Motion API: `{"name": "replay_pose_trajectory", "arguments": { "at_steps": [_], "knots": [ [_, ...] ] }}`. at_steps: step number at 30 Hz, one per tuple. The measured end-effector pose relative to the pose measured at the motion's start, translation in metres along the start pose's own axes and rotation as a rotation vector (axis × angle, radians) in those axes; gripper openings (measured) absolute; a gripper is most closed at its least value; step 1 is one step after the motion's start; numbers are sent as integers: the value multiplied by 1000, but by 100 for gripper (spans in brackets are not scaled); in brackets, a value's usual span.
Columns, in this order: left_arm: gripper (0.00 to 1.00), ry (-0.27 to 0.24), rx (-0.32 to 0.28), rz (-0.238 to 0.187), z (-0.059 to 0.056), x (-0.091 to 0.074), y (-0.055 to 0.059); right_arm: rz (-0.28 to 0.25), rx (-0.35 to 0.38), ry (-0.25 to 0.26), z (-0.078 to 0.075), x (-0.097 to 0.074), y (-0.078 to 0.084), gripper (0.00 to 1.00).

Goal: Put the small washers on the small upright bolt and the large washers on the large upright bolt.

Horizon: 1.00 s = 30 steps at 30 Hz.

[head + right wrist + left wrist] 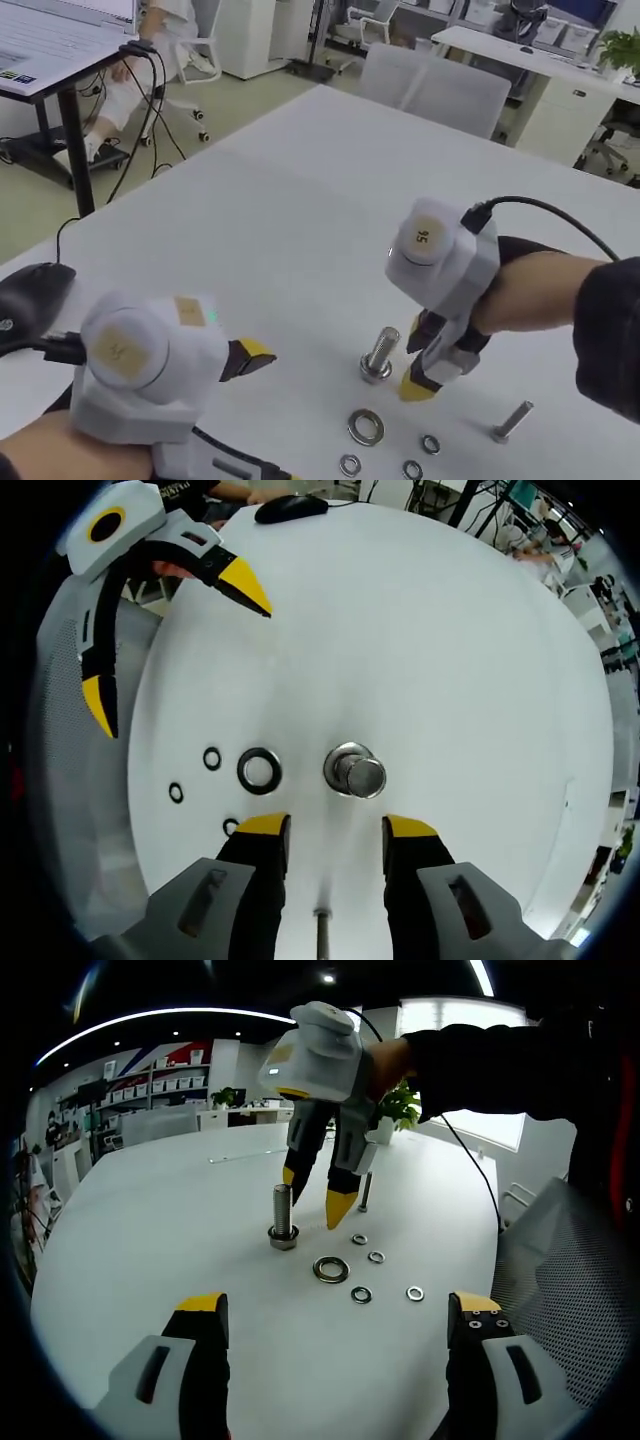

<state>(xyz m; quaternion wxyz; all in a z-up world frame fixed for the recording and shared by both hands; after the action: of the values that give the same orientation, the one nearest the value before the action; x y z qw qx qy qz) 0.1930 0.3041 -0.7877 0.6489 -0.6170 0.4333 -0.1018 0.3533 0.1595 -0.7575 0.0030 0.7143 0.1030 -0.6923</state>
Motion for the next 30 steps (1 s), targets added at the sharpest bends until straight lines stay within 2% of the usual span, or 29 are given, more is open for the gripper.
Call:
{"name": "replay_pose_trajectory", "arguments": {
  "at_steps": [14,30],
  "knots": [
    [90,0,12,2,0,-1,-2,-15,7,-2,16,-3,2,40],
    [90,-5,20,-5,-4,-5,-4,-35,-18,-43,48,11,-8,39]
  ]
}}
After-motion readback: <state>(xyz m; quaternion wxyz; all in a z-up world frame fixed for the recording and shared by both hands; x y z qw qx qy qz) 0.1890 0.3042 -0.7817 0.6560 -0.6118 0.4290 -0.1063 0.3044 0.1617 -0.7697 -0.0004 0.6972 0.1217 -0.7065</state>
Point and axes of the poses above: the centre of the closed fingertips' face, and the gripper's own axes: x roughly forward along the fingers, z roughly to its left, y roughly out of its underside, the point moved 10 cm from there along -x, roughly backward along the fingers
